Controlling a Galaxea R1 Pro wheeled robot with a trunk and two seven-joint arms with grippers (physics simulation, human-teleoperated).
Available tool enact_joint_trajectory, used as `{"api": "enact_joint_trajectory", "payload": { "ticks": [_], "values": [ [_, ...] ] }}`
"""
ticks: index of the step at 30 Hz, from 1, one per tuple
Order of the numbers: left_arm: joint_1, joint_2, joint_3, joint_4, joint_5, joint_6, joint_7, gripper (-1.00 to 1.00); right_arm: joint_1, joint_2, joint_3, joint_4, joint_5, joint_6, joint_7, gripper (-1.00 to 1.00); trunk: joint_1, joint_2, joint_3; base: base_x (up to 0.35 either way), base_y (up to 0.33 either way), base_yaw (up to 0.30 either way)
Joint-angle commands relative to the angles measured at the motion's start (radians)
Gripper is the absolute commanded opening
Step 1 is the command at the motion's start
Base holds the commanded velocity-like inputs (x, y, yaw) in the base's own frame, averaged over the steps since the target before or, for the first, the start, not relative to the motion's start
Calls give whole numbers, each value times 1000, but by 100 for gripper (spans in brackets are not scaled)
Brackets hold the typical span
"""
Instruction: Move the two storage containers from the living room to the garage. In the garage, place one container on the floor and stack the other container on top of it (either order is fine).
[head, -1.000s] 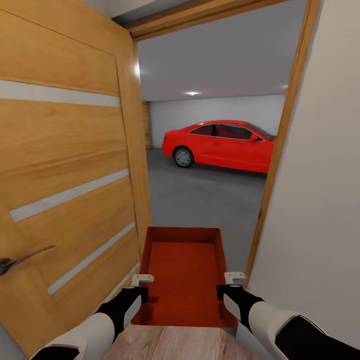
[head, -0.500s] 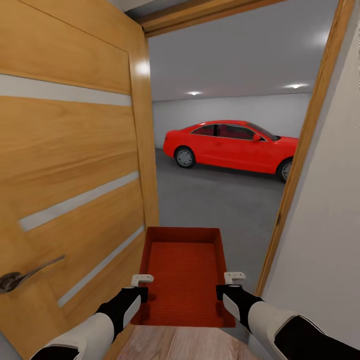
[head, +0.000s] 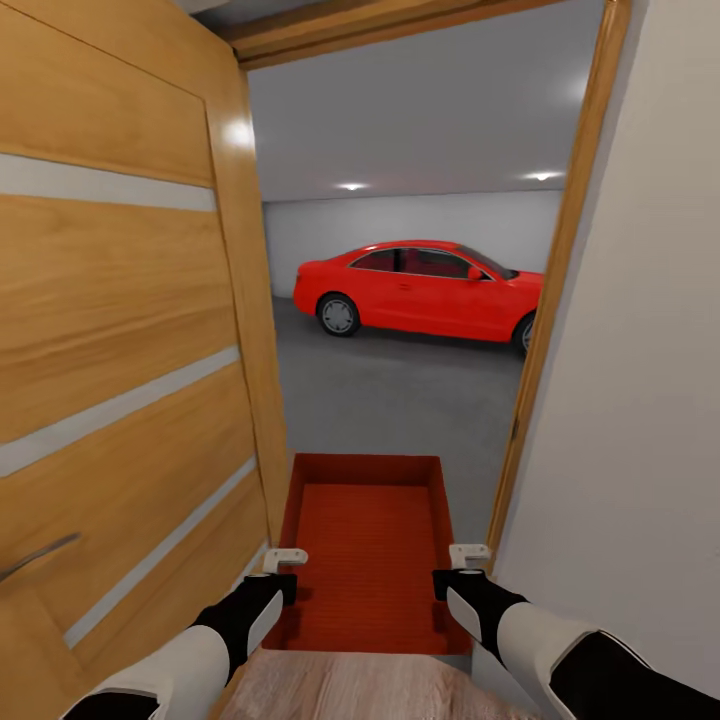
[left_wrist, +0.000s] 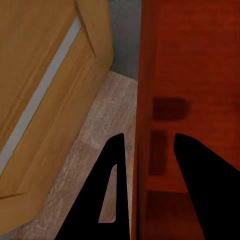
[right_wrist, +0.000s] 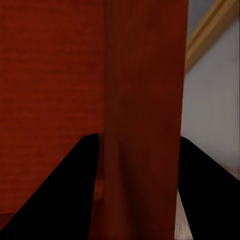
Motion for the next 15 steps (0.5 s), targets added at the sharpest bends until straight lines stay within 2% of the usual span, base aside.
{"api": "enact_joint_trajectory", "payload": {
  "ticks": [1,11,15],
  "values": [
    [0,-3,15,1,-6,8,4,-100,0,6,86,-2,11,-48,-50,-100,0,-1,0,0,0,-215],
    [0,-3,15,1,-6,8,4,-100,-1,6,86,-3,12,-48,-50,-100,0,-1,0,0,0,-198],
    [0,-3,15,2,-6,9,2,-100,0,6,86,-2,12,-48,-50,-100,0,-1,0,22,34,-77]
  ]
}}
